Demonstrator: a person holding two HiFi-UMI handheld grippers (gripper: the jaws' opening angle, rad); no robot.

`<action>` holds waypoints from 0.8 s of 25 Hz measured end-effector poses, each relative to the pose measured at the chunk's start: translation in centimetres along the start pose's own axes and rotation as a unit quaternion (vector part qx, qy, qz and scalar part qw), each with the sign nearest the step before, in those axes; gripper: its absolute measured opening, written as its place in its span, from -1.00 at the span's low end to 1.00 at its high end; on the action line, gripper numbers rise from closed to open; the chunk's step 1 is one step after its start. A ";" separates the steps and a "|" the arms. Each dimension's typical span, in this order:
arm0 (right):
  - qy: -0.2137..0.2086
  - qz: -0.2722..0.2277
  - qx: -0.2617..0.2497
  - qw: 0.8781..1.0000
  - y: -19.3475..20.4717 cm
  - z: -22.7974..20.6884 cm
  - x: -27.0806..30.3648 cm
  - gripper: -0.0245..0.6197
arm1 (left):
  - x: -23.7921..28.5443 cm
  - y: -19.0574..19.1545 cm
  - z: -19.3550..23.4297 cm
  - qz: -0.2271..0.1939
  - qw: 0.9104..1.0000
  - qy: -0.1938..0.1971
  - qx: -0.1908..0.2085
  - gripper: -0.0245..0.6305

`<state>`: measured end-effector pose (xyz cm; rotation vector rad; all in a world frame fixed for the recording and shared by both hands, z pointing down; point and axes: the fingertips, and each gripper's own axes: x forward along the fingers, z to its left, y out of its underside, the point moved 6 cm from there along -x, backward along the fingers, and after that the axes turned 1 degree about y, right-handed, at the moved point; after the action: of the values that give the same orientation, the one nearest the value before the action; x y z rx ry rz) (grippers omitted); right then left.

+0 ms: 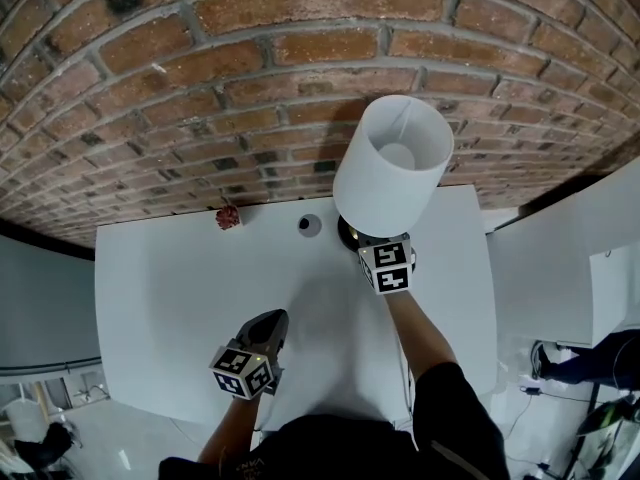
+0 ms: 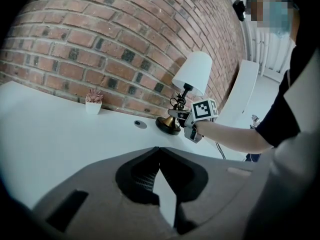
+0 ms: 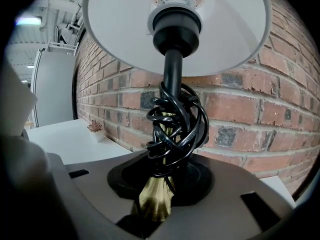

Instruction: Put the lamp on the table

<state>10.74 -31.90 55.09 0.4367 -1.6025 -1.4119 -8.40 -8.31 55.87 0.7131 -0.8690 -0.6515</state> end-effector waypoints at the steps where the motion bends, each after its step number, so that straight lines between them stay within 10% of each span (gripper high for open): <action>1: -0.001 -0.001 0.000 1.000 0.0 0.0 0.2 -0.60 | 0.2 0.0 0.0 0.001 1.000 0.001 0.000 -0.93; 20: -0.013 -0.058 -0.018 0.998 1.2 0.8 0.3 -0.59 | 1.6 0.3 -0.2 0.022 1.000 0.009 0.004 -0.93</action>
<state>10.24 -31.33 56.41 0.4981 -1.5919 -1.5364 -7.36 -9.31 56.73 0.7042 -0.8676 -0.6021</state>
